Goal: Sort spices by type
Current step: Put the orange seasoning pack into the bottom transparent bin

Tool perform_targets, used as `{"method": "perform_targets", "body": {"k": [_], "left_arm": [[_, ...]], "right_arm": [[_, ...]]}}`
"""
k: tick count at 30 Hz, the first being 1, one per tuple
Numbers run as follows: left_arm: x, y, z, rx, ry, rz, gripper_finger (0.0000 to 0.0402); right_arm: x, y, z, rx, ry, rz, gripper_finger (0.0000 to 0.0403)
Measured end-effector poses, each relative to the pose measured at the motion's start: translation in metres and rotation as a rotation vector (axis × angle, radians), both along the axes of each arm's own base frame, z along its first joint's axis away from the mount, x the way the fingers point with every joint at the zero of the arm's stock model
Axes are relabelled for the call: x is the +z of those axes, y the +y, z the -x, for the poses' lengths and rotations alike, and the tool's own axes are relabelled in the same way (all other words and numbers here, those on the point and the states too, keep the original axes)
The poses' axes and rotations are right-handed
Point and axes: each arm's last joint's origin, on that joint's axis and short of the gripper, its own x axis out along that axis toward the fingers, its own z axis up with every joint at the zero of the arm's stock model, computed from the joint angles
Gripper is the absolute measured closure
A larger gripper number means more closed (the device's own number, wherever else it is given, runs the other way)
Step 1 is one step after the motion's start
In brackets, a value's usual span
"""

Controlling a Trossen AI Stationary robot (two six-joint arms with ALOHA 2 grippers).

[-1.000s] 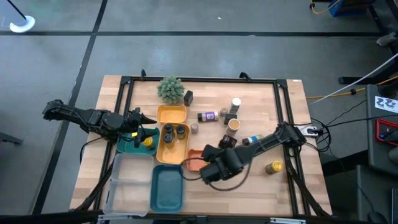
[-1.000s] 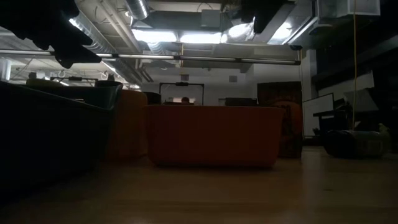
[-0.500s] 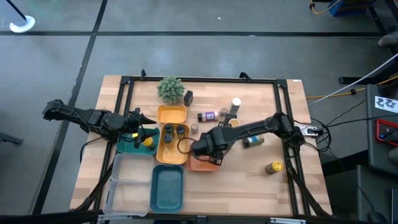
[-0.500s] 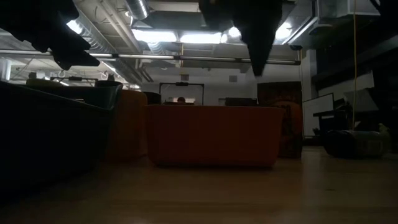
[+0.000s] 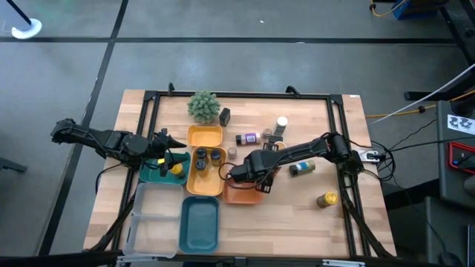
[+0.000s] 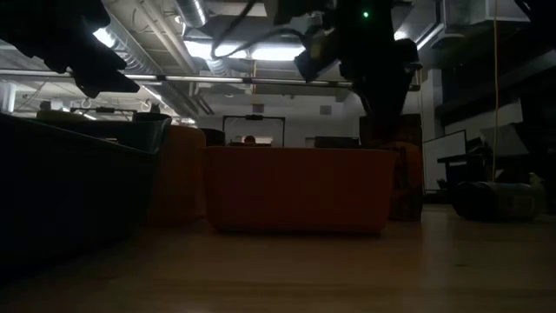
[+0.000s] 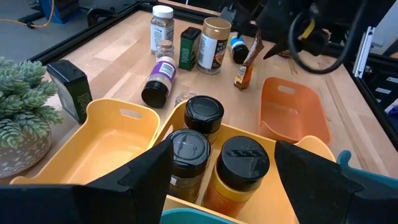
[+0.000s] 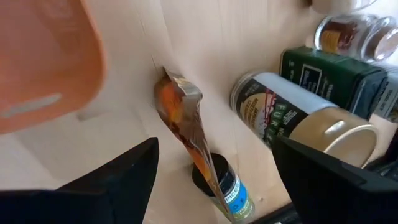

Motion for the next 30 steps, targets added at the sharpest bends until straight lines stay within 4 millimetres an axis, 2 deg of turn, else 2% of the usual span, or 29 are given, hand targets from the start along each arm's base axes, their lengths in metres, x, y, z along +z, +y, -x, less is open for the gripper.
{"method": "perform_targets", "body": {"k": [6,9,14,25,27,30], "left_arm": [[0.000,0.000,0.000,0.000,0.000,0.000,0.0139],[0.000,0.000,0.000,0.000,-0.001,0.001,0.0139],[0.000,0.000,0.000,0.004,-0.002,0.011,0.0139],[0.000,0.000,0.000,0.004,-0.005,0.011,0.0139],[0.000,0.000,0.000,0.004,-0.005,0.011,0.0139],[0.000,0.000,0.000,0.003,-0.005,0.008,0.0139]], "right_arm": [[-0.020,-0.002,0.009,-0.002,0.086,0.017,0.0092],[-0.030,-0.002,0.012,-0.006,0.098,0.009,0.0107],[-0.040,-0.001,0.014,-0.019,0.104,-0.029,0.0174],[-0.042,-0.001,0.011,-0.016,0.069,-0.040,0.0373],[-0.042,-0.001,0.011,-0.015,0.069,-0.040,0.0390],[-0.042,0.000,0.011,-0.018,0.070,-0.048,0.0380]]}}
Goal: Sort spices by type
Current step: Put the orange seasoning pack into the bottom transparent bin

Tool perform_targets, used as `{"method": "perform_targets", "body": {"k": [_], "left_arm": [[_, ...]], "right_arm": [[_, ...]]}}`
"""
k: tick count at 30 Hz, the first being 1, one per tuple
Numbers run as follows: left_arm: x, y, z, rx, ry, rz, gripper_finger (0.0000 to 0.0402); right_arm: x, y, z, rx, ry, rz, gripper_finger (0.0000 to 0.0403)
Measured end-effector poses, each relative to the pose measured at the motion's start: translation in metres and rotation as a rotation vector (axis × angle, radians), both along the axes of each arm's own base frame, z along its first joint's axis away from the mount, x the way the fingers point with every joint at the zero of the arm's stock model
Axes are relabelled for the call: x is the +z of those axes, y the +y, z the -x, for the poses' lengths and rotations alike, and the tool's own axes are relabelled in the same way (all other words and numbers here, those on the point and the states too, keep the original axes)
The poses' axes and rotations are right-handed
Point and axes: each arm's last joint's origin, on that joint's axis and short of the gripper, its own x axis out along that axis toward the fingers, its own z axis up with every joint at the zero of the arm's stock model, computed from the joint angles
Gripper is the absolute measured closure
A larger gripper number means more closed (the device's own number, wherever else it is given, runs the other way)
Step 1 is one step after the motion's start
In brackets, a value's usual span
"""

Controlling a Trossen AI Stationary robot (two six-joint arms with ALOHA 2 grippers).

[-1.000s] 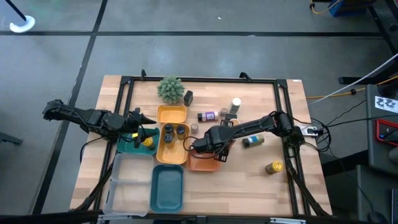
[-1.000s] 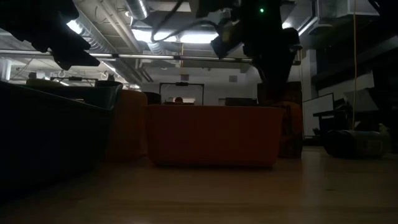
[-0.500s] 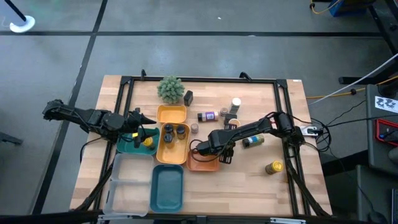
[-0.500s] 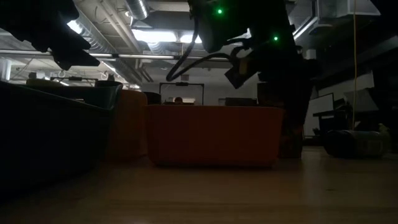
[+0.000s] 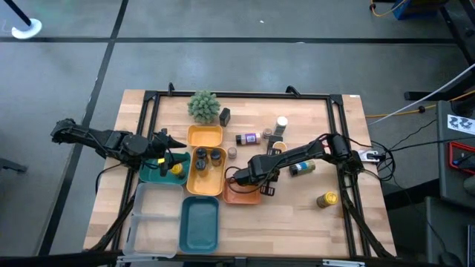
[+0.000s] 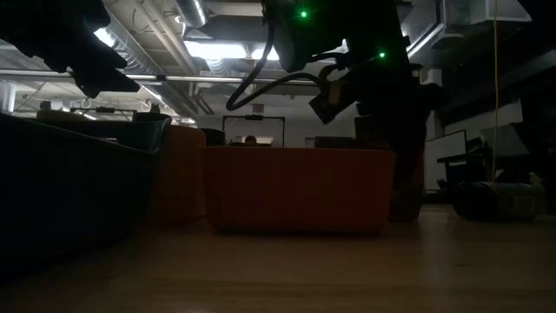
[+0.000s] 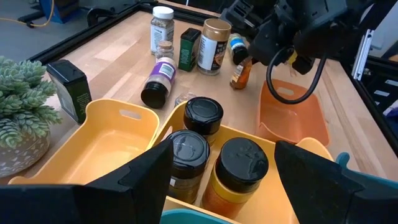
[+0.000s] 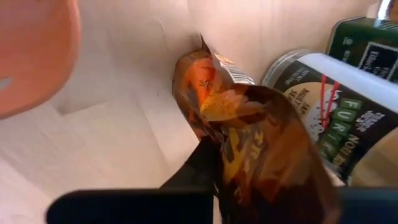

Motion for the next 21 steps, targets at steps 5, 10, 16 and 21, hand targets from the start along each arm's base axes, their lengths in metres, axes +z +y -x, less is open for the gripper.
{"method": "perform_targets", "body": {"k": [5,10,16,21], "left_arm": [[0.000,0.000,0.000,0.000,0.000,0.000,0.0139],[0.000,0.000,0.000,0.000,0.000,0.000,0.0139],[0.000,0.000,0.000,0.000,0.000,0.000,0.0139],[0.000,0.000,0.000,0.000,-0.004,0.001,0.0139]], "right_arm": [[0.000,0.000,0.000,-0.006,0.004,-0.016,0.0368],[0.005,0.001,-0.002,-0.006,-0.004,-0.026,0.0393],[0.027,0.003,-0.009,-0.009,-0.045,-0.052,0.0386],[0.054,0.004,-0.014,-0.007,-0.098,-0.063,0.0394]]}}
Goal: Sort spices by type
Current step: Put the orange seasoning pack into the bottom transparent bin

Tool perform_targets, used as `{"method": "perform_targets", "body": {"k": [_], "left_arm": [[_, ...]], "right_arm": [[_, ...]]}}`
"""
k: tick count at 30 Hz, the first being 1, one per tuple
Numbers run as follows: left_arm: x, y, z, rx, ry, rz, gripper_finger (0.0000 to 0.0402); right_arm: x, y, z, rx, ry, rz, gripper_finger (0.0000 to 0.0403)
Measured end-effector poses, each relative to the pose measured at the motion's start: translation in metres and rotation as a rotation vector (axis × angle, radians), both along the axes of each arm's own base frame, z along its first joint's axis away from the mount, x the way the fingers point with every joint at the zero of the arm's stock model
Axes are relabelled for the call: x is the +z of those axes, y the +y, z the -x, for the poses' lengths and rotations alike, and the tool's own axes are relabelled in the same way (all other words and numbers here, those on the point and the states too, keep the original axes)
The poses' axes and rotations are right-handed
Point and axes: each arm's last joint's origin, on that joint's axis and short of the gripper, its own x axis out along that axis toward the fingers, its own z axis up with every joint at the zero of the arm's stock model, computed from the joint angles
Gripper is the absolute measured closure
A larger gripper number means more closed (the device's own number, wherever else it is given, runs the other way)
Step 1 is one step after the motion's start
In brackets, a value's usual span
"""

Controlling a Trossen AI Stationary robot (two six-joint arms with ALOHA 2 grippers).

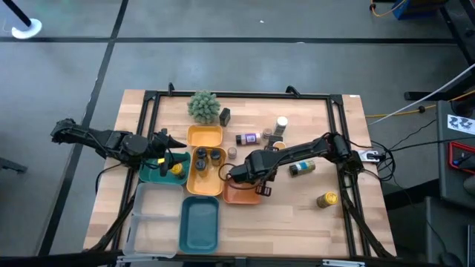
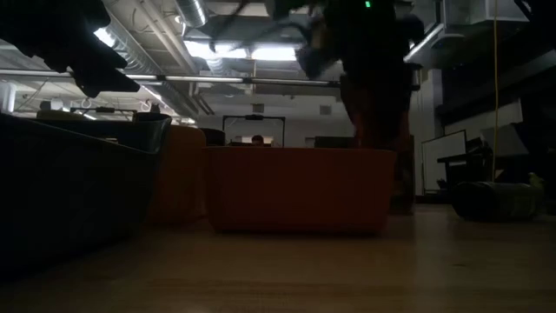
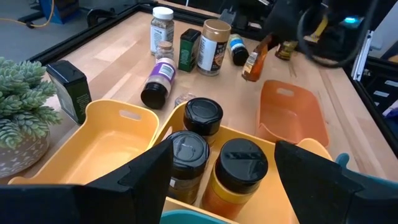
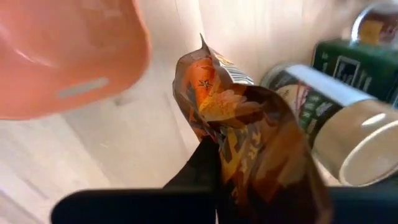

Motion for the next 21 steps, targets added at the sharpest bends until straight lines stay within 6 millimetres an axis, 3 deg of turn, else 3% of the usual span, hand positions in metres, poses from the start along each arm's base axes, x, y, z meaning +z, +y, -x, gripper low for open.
{"method": "perform_targets", "body": {"k": [12,21], "left_arm": [[0.002,0.000,-0.001,0.000,-0.019,0.005,0.0139],[0.002,0.000,-0.001,0.000,-0.027,0.007,0.0139]], "right_arm": [[0.087,0.005,-0.017,0.023,-0.370,-0.083,0.0393],[0.115,0.030,-0.049,0.205,-0.814,-0.167,0.0393]]}}
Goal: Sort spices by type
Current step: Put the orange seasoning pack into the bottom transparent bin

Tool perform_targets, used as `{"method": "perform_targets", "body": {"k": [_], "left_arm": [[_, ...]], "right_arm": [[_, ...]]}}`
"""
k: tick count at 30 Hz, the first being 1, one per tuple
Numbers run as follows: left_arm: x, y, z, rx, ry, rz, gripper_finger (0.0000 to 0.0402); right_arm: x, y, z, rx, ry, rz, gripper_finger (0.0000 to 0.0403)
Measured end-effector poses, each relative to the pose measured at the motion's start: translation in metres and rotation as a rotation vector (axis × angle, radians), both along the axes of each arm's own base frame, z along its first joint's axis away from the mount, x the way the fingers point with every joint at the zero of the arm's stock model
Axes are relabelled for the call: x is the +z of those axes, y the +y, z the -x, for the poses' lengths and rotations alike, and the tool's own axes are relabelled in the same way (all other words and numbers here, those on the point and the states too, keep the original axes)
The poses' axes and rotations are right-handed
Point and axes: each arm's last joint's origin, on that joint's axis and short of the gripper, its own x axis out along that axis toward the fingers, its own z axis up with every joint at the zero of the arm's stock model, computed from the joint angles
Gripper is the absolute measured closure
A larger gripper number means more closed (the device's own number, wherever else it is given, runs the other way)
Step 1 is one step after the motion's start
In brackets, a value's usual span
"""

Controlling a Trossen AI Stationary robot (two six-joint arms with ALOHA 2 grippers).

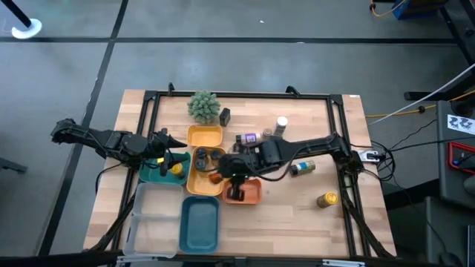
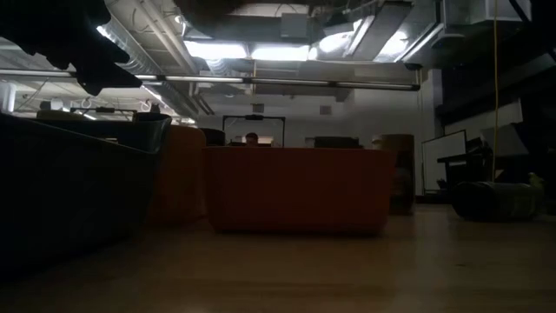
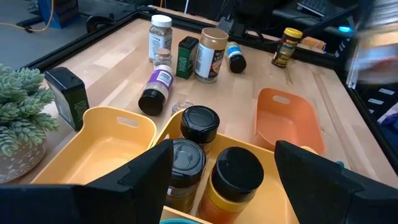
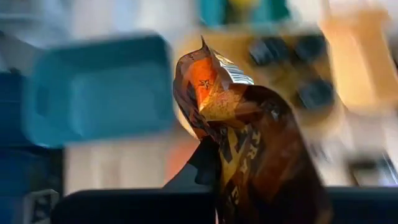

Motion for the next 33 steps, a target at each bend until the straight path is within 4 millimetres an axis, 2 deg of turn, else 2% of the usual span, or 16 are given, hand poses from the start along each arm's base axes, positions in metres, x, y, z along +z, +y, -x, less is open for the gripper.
{"method": "perform_targets", "body": {"k": [6,12,23,33], "left_arm": [[0.000,0.000,0.000,0.000,0.001,0.000,0.0139],[0.000,0.000,-0.001,0.005,-0.002,0.001,0.0139],[-0.001,0.000,-0.001,0.015,0.013,-0.008,0.0139],[-0.001,0.000,-0.001,0.015,0.014,-0.010,0.0139]], "right_arm": [[0.005,0.022,-0.025,0.182,-0.270,0.002,0.0394],[-0.004,0.039,-0.046,0.304,-0.436,-0.002,0.0394],[-0.047,0.056,-0.083,0.481,-0.576,-0.113,0.0393],[-0.090,0.065,-0.109,0.495,-0.681,-0.132,0.0394]]}}
